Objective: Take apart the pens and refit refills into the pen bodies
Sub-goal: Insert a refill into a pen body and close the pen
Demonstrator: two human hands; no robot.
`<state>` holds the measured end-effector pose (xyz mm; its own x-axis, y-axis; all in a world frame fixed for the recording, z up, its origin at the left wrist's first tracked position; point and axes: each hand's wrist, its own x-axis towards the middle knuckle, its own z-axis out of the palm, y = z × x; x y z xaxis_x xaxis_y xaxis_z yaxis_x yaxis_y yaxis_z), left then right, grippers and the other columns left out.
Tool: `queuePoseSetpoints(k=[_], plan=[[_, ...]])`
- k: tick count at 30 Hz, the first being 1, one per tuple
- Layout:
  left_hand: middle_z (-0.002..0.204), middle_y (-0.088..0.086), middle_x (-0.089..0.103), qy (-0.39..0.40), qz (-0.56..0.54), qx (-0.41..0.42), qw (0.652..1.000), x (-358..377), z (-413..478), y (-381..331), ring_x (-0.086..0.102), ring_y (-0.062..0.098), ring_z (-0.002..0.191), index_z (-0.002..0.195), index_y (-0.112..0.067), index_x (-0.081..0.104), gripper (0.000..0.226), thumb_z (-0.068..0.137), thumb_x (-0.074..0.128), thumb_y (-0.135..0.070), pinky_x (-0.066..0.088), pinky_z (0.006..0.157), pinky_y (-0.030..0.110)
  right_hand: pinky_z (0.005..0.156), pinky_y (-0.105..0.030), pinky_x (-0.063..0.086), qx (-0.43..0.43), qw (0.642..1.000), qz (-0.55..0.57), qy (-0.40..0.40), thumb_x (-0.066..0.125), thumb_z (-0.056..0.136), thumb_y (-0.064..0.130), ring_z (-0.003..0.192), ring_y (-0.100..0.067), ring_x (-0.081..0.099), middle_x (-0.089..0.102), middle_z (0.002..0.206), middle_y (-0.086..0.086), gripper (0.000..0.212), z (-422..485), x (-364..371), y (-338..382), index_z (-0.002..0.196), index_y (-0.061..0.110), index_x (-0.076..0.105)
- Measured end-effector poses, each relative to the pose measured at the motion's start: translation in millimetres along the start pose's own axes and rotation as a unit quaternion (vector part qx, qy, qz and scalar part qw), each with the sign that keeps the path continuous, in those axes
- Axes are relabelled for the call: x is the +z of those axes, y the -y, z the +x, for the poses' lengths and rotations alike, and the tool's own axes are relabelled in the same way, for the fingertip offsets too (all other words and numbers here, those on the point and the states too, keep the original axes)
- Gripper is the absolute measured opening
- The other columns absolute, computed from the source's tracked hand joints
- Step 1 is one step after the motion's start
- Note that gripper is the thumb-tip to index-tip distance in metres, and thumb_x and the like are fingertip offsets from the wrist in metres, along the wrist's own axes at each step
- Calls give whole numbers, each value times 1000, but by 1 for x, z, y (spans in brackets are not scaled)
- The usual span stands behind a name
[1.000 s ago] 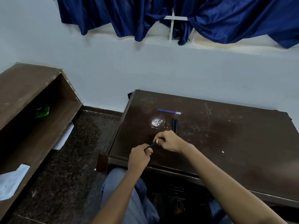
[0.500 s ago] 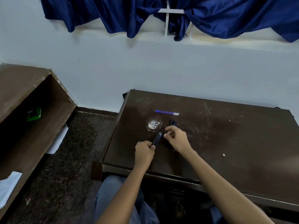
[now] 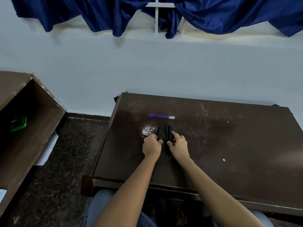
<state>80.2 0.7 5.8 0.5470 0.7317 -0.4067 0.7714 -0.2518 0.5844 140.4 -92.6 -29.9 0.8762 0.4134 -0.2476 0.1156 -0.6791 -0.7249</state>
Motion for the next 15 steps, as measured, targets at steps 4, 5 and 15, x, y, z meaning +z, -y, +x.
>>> queuePoseSetpoints(k=[4, 5, 15], plan=[[113, 7, 64, -4, 1, 13, 1000, 6, 8, -4, 63, 25, 102, 112, -15, 58, 26, 90, 63, -26, 41, 71, 29, 99, -36, 46, -10, 1000, -3, -9, 59, 92, 13, 108, -27, 56, 49, 122, -15, 55, 4, 5, -3, 144, 13, 40], [112, 7, 64, -6, 3, 17, 1000, 7, 9, -4, 63, 25, 102, 112, -15, 57, 26, 90, 63, -26, 40, 71, 30, 99, -36, 46, -12, 1000, -3, -13, 59, 92, 13, 107, -27, 56, 49, 121, -15, 55, 4, 6, -4, 143, 13, 41], [111, 4, 66, -10, 9, 46, 999, 14, 16, -8, 63, 22, 101, 114, -18, 58, 24, 92, 59, -26, 39, 70, 28, 93, -30, 46, -15, 999, 9, -38, 59, 92, 12, 98, -21, 58, 52, 117, -14, 51, 7, 11, -8, 141, 13, 45]])
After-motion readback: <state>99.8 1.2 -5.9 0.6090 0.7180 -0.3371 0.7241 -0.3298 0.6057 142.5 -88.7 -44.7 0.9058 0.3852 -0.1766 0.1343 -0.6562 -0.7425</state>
